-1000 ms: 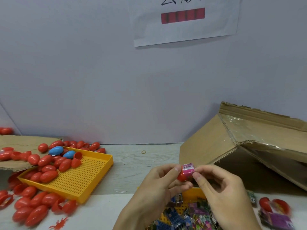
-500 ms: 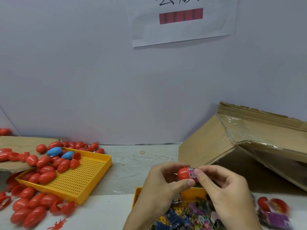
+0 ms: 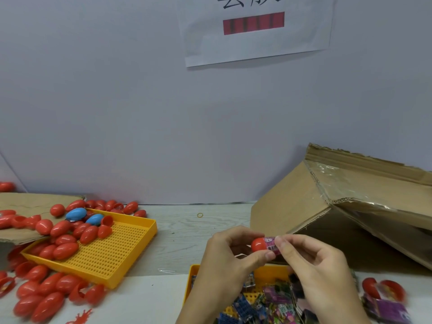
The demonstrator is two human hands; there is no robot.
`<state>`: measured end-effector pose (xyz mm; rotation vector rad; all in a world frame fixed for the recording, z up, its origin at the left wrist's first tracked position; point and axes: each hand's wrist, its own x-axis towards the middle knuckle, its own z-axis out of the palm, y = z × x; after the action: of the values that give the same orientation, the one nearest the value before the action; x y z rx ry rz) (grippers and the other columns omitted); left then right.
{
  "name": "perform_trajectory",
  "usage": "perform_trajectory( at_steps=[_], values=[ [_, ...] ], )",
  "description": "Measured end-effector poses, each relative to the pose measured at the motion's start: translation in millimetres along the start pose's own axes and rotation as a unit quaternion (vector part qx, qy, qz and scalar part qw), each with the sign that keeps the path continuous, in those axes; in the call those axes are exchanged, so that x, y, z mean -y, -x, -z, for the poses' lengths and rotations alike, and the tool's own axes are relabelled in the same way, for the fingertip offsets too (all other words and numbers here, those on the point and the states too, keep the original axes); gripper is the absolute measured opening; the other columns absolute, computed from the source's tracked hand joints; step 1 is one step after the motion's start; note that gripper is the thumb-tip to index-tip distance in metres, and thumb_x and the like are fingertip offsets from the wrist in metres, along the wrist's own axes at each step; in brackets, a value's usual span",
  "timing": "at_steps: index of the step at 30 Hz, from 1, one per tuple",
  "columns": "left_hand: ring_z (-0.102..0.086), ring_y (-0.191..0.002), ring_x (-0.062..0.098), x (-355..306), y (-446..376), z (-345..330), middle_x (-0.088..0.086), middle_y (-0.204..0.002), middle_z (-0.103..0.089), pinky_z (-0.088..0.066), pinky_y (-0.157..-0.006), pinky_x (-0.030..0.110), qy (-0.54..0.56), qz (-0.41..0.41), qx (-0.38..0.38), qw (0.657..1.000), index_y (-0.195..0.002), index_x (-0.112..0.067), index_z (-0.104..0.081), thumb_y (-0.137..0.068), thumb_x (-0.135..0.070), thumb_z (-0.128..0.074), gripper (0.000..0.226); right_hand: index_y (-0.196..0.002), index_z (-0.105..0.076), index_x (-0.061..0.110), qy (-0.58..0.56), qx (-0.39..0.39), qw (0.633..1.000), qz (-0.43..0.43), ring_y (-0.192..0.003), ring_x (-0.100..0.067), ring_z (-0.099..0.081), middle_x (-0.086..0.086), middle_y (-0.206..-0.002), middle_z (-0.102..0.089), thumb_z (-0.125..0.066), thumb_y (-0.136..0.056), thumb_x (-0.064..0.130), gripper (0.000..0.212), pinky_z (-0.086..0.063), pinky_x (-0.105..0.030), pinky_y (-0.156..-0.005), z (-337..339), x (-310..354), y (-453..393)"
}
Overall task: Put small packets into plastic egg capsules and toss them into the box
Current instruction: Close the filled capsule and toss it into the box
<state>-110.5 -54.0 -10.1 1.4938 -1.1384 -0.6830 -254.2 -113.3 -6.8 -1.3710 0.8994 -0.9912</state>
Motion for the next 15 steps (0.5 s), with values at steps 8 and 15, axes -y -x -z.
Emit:
perform_trajectory(
  at_steps=[8,15],
  values=[
    [-0.070,-0.086,0.007,0.5,0.2,-0.6,-0.014,-0.091,-0.073,-0.057,-0.075,0.022,-0.034,-0.010,-0.015,0.999,-0.089,-0.037,-0.073,-0.067,-0.038,-0.085,0.025,-0.076,-0.072,0.043,0.001,0.002,1.000,0.003,-0.083,-0.010,-0.067,0.013,-0.076,-0.073,-0.068,-0.064,0.042,0.013,-0.053,-0.036,-0.080,0.8,1.4,-0.9],
    [-0.069,-0.087,0.005,-0.1,0.7,-1.7,-0.011,-0.089,-0.072,-0.057,-0.076,0.020,-0.057,-0.017,-0.017,0.998,-0.096,-0.032,-0.072,-0.070,-0.037,-0.084,0.029,-0.074,-0.072,0.047,0.003,0.012,1.000,-0.003,-0.083,-0.012,-0.067,0.016,-0.076,-0.073,-0.067,-0.060,0.046,0.015,-0.051,-0.030,-0.071,1.2,-0.3,-1.2]
  ],
)
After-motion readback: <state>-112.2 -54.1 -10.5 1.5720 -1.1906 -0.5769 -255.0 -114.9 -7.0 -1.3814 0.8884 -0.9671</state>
